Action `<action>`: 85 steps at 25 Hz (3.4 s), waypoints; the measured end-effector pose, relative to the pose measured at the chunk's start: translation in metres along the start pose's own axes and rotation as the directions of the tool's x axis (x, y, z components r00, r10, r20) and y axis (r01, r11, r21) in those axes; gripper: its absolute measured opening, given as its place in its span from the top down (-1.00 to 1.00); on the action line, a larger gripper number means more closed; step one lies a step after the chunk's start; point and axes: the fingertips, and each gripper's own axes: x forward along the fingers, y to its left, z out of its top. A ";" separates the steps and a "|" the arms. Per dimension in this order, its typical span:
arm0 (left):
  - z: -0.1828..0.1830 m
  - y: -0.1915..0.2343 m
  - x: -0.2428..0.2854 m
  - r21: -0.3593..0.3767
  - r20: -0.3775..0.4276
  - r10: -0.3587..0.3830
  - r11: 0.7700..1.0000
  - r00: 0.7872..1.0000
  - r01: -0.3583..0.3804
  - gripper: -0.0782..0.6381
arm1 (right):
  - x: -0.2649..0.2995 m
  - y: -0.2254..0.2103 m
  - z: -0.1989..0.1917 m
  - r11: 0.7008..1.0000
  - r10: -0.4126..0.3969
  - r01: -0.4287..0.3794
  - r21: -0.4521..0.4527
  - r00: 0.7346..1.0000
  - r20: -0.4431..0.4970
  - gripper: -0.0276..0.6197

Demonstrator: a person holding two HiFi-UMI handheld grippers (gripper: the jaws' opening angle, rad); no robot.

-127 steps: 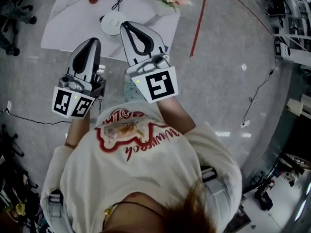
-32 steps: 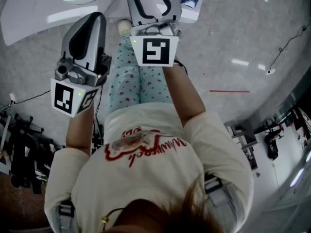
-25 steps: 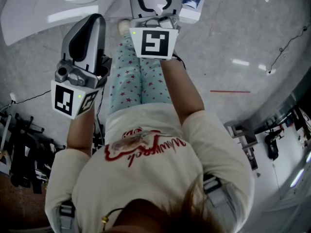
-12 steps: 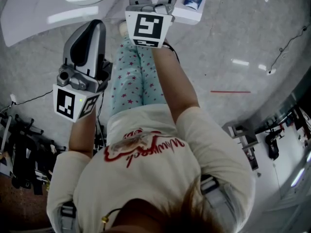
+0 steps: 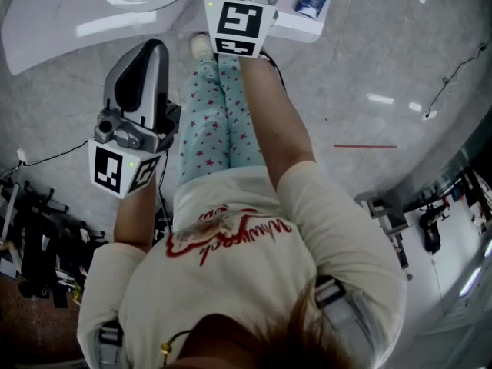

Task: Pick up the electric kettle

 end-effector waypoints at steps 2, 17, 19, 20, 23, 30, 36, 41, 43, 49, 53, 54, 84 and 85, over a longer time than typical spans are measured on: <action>-0.001 0.002 -0.001 -0.004 -0.001 0.005 1.000 1.000 -0.005 0.74 | 0.004 0.000 0.000 1.000 -0.002 0.002 0.024 1.000 0.012 0.50; 0.002 0.016 -0.007 -0.013 0.006 0.051 0.999 0.999 -0.051 0.74 | 0.011 -0.015 0.004 0.994 -0.048 0.043 0.101 0.998 0.049 0.64; 0.003 0.019 -0.007 -0.013 0.003 0.059 0.998 0.998 -0.059 0.74 | 0.012 -0.016 0.007 0.994 -0.054 0.049 0.099 0.997 0.053 0.64; 0.003 0.021 -0.007 -0.014 0.001 0.061 0.998 0.998 -0.061 0.74 | 0.013 -0.017 0.009 0.994 -0.056 0.050 0.098 0.997 0.056 0.63; 0.003 0.025 -0.004 -0.017 -0.001 0.065 0.998 0.998 -0.065 0.74 | 0.018 -0.020 0.016 0.994 -0.060 0.052 0.100 0.995 0.079 0.62; 0.011 0.027 0.005 -0.017 0.003 0.065 0.998 0.998 -0.065 0.74 | 0.022 -0.021 0.028 0.996 -0.035 0.028 0.082 0.996 0.086 0.61; 0.013 0.025 0.007 -0.013 0.006 0.074 0.997 0.997 -0.074 0.74 | 0.019 -0.024 0.037 0.996 -0.017 0.008 0.086 0.995 0.101 0.60; 0.013 0.022 0.004 -0.008 0.007 0.075 0.997 0.997 -0.075 0.74 | 0.009 -0.019 0.044 0.996 0.008 -0.018 0.083 0.993 0.115 0.60; 0.013 0.020 0.004 -0.005 0.007 0.074 0.997 0.997 -0.074 0.74 | 0.007 -0.018 0.045 0.996 0.017 -0.027 0.086 0.993 0.116 0.60; 0.018 0.015 0.003 0.002 0.018 0.076 0.997 0.997 -0.076 0.74 | 0.002 -0.023 0.060 0.992 0.017 -0.035 0.121 0.989 0.144 0.60; 0.018 0.015 -0.003 0.006 0.019 0.082 0.997 0.996 -0.082 0.75 | -0.004 -0.026 0.073 0.991 0.013 -0.034 0.127 0.987 0.159 0.60; 0.021 0.014 -0.005 0.007 0.022 0.084 0.996 0.996 -0.084 0.75 | -0.007 -0.026 0.079 0.991 0.012 -0.033 0.128 0.987 0.163 0.60; 0.176 -0.121 -0.022 0.188 0.169 0.032 0.980 0.985 -0.064 0.74 | -0.150 -0.101 0.286 0.978 -0.028 -0.019 0.210 0.976 0.215 0.60; 0.181 -0.123 -0.025 0.194 0.174 0.029 0.979 0.984 -0.064 0.74 | -0.153 -0.100 0.292 0.977 -0.025 -0.023 0.214 0.975 0.220 0.60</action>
